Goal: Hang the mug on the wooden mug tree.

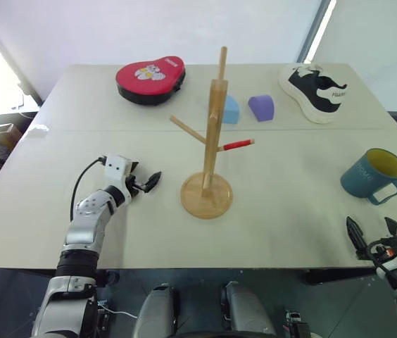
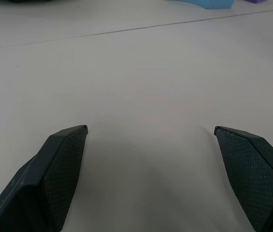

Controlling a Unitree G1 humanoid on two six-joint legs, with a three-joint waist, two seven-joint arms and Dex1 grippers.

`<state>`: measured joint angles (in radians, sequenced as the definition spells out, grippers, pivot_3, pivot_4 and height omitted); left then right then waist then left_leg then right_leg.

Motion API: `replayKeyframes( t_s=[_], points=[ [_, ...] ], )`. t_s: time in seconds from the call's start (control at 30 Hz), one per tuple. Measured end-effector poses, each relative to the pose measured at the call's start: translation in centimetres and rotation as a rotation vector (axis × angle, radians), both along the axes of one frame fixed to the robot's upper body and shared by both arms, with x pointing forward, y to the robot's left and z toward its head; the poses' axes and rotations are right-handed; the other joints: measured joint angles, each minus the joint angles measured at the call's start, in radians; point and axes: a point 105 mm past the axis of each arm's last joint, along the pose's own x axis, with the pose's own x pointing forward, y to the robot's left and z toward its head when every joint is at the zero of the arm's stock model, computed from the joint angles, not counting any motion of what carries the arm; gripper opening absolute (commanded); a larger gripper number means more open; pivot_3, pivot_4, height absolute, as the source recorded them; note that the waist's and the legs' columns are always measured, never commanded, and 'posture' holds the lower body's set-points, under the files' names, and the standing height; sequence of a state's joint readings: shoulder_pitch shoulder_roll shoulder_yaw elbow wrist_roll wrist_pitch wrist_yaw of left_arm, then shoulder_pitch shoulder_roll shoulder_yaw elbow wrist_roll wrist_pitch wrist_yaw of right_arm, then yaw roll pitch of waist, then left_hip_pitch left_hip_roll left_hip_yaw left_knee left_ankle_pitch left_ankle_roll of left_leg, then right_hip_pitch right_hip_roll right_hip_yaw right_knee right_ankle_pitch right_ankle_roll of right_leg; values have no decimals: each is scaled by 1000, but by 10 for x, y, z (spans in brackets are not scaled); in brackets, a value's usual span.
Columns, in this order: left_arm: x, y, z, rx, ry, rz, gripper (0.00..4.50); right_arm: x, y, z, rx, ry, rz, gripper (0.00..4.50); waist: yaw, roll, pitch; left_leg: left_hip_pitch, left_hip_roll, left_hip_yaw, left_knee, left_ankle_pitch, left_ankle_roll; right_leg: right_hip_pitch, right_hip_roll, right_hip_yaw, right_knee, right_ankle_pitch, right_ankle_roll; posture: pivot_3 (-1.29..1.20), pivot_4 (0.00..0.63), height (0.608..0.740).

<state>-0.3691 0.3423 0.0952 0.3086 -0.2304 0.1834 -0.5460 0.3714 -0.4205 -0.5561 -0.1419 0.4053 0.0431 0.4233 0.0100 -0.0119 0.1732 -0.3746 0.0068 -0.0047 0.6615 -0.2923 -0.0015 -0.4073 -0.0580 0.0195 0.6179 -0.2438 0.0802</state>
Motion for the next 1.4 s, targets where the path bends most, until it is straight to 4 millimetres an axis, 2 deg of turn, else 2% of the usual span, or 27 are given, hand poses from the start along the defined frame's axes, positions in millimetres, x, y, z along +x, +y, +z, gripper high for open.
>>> replayKeyframes(
  t_s=[0.5, 0.7, 0.83, 0.93, 1.1, 1.17, 1.4],
  points=[
    [-4, 7, -1, 23, -2, 26, 4500, -5, -2, -5, -2, 39, -28, 4441, -3, 0, 0, 0, 0, 0, 0, 0, 0, 0, 0, 0, 0, 0, 0, 0, 150, 735],
    [-24, 17, -4, 53, 4, -53, 4500, -4, -4, -5, -3, 35, -45, 4441, -7, 1, 0, 0, 1, 0, 0, 0, 0, 0, 0, 1, 0, 0, -1, 0, 150, 735],
    [-51, 16, -8, 70, 17, -178, 4500, -3, -3, -6, -6, 40, -47, 4441, -8, 1, -1, -1, 1, 0, -1, 0, 0, -1, -2, 1, -1, 0, -1, 0, 150, 735],
    [-69, 6, -9, 49, 25, -277, 4500, -1, -2, -6, -7, 35, -45, 4441, -6, 2, -1, -1, 1, 0, -1, 0, 0, -1, -4, 2, -2, -1, -1, 0, 150, 735],
    [-104, -24, -2, 39, 13, -527, 4500, 9, -2, 2, -18, -20, -64, 4441, -6, 3, 0, -3, 2, 1, -4, -1, -1, -3, -5, 1, -4, -1, -2, 0, 150, 735],
    [-119, -36, 5, 47, -7, -641, 4500, 13, -9, 3, -23, -37, -109, 4441, -6, 4, -1, -2, 2, 2, -7, 0, -1, -4, -6, 2, -5, 0, -2, 0, 150, 735],
    [-137, -69, 27, 31, -78, -817, 4500, 21, -35, 1, -41, -58, -271, 4441, -3, 7, -2, -2, 1, 3, -12, 0, 0, -6, -5, 0, -5, -2, -4, 0, 150, 735]
  ],
)
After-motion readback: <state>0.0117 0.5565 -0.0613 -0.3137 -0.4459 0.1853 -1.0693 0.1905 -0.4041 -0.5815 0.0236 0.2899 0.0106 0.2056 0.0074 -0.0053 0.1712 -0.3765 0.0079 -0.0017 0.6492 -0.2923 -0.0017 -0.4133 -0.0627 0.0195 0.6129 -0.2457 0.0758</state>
